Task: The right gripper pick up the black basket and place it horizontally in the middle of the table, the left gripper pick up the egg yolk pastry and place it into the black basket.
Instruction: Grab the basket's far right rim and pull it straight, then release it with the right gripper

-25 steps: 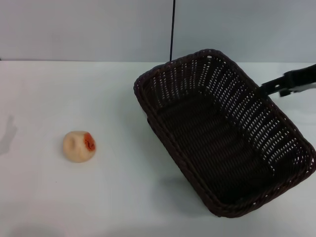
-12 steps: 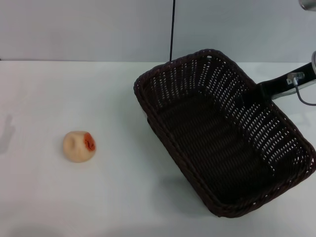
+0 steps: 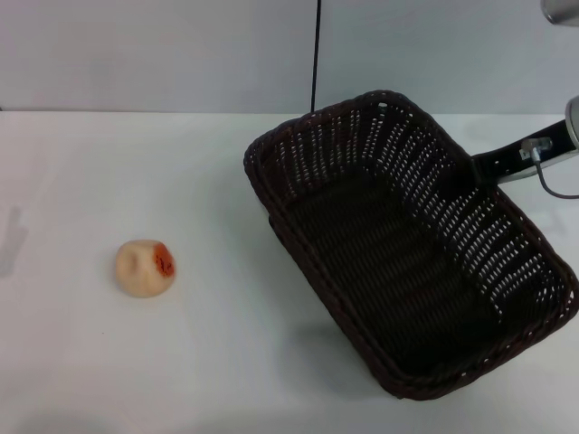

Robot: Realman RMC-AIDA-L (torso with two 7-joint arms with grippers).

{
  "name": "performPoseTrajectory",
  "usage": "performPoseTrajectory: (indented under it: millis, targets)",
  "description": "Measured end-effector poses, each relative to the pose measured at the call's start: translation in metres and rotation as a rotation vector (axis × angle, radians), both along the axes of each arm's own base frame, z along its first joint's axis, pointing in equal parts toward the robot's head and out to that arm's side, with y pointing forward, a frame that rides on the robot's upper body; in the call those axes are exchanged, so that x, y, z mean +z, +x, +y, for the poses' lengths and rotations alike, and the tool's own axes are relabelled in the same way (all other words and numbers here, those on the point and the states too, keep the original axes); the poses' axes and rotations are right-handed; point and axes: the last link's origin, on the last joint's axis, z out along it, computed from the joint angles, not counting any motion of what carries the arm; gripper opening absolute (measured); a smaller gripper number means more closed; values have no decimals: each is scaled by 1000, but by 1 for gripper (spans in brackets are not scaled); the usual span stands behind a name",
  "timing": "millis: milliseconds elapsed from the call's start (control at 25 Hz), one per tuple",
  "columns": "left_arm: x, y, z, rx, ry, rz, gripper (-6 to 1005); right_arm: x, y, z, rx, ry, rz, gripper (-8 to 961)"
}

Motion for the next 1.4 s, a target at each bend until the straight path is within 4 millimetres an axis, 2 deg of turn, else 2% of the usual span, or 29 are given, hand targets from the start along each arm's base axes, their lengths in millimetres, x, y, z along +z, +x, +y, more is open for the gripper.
performPoseTrajectory:
  millis: [160,280,560,720,800,1000,1080,1200,1400]
  targets:
    - [0,1,-2,-7,6,-2,779,1,1,-1,15,0,-4,241]
    - [0,1,-3,-9,8,-3,777,9,-1,1,72,8,-20,149]
    - [0,2,-14,-20,11,-3,773,26,-13,12,279,-71,-82,140]
    - [-1,3,-18,-25,12,-6,770,28,-30,16,494,-149,-82,141]
    - [-8,8,-27,-59,-23,-12,769,27,-38,17,589,-187,-88,142]
    - [-10,9,-29,-68,-36,-11,765,21,-59,20,831,-297,-134,143]
    - [-17,13,-42,-102,-77,-11,764,20,-67,23,909,-330,-177,144]
    - [-19,14,-52,-104,-80,-21,762,17,-77,29,1000,-345,-223,145]
    - [-23,17,-63,-106,-83,-39,759,-4,-91,28,1150,-361,-240,146]
